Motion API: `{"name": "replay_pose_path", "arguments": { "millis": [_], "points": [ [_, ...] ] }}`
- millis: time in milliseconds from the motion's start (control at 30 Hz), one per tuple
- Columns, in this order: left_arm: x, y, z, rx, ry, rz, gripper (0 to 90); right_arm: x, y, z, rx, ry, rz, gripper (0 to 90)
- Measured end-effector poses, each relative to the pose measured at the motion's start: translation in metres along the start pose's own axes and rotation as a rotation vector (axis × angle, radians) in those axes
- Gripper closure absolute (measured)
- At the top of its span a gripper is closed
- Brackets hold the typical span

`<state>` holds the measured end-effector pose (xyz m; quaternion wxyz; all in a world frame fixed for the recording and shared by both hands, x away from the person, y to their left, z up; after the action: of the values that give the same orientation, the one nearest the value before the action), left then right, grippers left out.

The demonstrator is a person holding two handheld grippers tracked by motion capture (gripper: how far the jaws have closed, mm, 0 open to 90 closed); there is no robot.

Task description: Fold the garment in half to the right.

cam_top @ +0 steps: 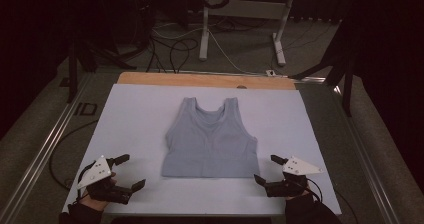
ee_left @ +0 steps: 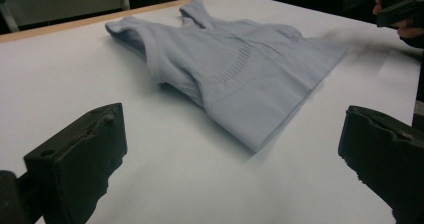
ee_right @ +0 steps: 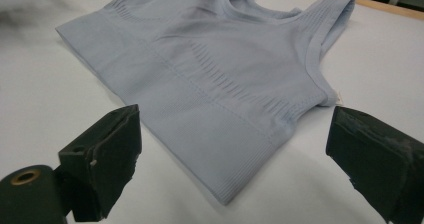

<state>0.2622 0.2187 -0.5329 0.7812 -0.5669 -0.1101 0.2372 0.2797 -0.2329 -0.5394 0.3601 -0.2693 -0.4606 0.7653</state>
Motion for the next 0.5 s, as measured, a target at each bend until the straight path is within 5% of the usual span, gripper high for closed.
{"name": "replay_pose_path", "arguments": {
  "millis": [500],
  "points": [
    [-0.0058, -0.0028, -0.0057, 0.016, 0.049, 0.0, 0.0, 0.0004, -0.0002, 0.0013, 0.009, 0.006, 0.007, 7.7]
  ]
}}
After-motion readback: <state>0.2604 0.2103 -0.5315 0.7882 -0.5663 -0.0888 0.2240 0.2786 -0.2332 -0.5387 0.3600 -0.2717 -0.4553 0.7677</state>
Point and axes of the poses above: each handheld gripper's, and its own axes: z roughly backward along the jaws, y roughly out of its underside, x roughly to its left, the point moved 6 cm from there along -z, roughly forward along the jaws, and after that the axes turned 10 degrees about y, right-handed, at the moved point
